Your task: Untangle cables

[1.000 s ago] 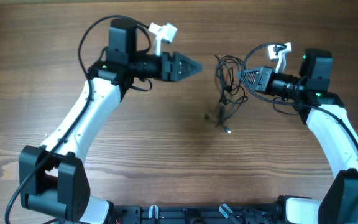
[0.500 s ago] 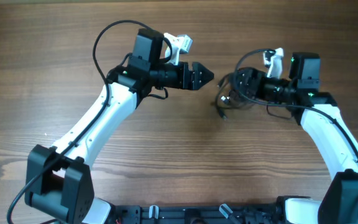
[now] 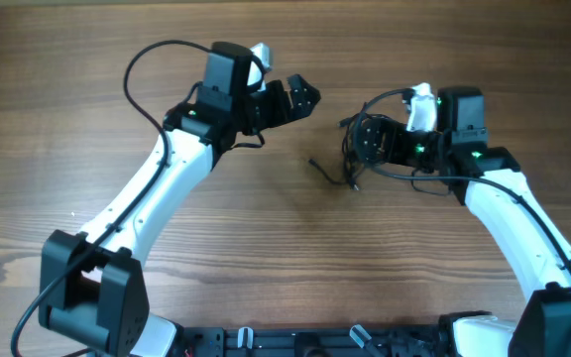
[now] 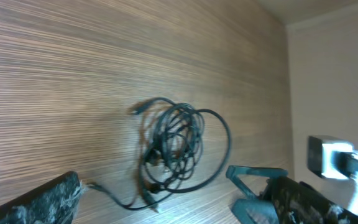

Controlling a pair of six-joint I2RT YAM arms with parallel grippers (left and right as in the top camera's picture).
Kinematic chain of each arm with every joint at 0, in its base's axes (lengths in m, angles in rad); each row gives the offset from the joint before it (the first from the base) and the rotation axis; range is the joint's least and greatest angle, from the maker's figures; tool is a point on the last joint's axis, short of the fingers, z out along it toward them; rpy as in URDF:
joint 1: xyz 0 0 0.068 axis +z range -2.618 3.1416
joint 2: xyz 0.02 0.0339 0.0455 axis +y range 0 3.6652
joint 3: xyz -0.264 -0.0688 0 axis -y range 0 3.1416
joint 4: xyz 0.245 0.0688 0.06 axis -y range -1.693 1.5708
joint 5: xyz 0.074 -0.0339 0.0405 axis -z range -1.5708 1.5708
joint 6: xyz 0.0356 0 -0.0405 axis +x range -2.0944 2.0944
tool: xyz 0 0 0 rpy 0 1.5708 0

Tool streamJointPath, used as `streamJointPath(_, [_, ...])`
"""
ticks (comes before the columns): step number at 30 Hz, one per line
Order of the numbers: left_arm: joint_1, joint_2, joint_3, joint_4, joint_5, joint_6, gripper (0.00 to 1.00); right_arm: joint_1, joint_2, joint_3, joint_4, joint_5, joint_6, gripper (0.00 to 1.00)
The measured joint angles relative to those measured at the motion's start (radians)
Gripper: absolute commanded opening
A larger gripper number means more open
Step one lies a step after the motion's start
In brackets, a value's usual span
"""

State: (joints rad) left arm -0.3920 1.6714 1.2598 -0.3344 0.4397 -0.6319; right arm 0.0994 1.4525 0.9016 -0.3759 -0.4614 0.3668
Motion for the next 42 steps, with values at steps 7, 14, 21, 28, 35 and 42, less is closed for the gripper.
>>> streamJointPath(7, [-0.132, 0.126, -0.001, 0.276, -0.005, -0.027, 0.75, -0.151, -0.002, 0.001, -0.167, 0.292, 0.217, 1.00])
streamJointPath(14, [-0.272, 0.280, -0.001, 0.425, -0.142, 0.010, 0.04, -0.227, -0.002, 0.002, -0.242, 0.333, 0.250, 1.00])
streamJointPath(21, [-0.291, 0.290, -0.001, 0.444, -0.238, 0.017, 0.04, -0.226, -0.002, 0.002, -0.234, 0.258, 0.224, 1.00])
streamJointPath(28, [-0.229, -0.001, -0.002, 0.235, -0.260, 0.082, 0.04, -0.108, -0.002, 0.002, -0.088, 0.061, 0.148, 1.00])
streamJointPath(35, [-0.160, -0.198, -0.001, 0.035, -0.260, 0.161, 0.04, 0.107, 0.042, 0.001, 0.148, -0.013, 0.220, 0.99])
streamJointPath(42, [-0.092, -0.238, -0.002, 0.066, -0.256, 0.254, 0.04, 0.244, 0.046, 0.001, 0.250, -0.137, 0.235, 1.00])
